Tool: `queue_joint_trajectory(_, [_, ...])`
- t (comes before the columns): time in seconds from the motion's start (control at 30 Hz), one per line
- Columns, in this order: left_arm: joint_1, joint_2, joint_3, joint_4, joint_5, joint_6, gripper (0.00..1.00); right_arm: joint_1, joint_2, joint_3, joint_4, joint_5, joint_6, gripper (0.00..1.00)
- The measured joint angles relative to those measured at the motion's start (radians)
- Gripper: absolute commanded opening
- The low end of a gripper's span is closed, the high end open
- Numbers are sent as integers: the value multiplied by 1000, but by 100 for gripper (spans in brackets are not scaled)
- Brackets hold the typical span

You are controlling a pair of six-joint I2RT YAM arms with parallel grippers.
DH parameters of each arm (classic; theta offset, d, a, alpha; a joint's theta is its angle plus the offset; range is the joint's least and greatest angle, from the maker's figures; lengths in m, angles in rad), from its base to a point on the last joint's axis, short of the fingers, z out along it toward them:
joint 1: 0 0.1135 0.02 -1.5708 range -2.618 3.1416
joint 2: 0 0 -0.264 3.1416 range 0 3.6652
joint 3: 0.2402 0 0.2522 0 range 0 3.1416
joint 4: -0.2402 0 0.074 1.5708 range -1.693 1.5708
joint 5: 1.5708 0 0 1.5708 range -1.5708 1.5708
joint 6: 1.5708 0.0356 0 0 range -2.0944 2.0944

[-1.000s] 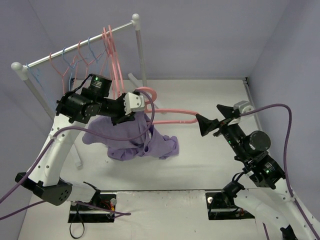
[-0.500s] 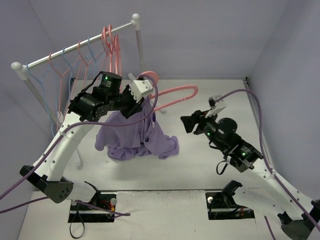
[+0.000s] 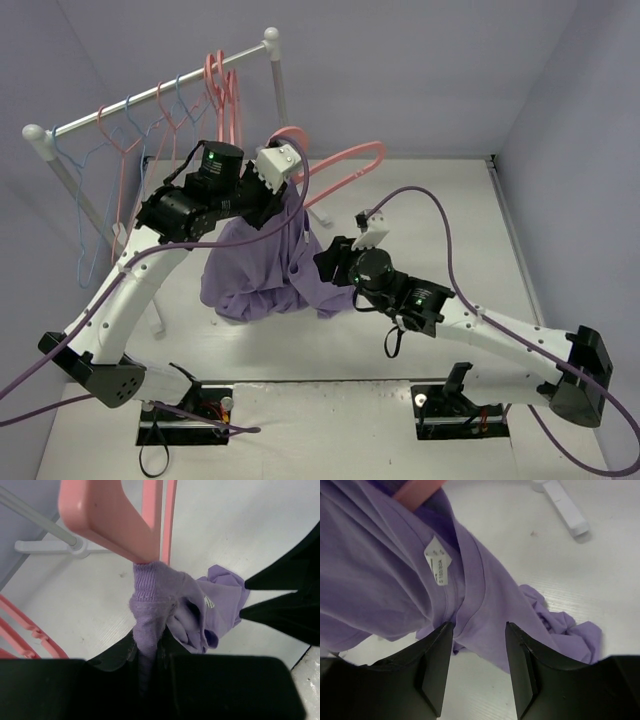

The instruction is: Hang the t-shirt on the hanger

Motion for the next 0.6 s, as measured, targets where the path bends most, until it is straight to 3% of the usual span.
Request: queue_joint_trajectory(0.6, [-95,0,0,8,-98,-35,0,90,199,55,31,115,213,44])
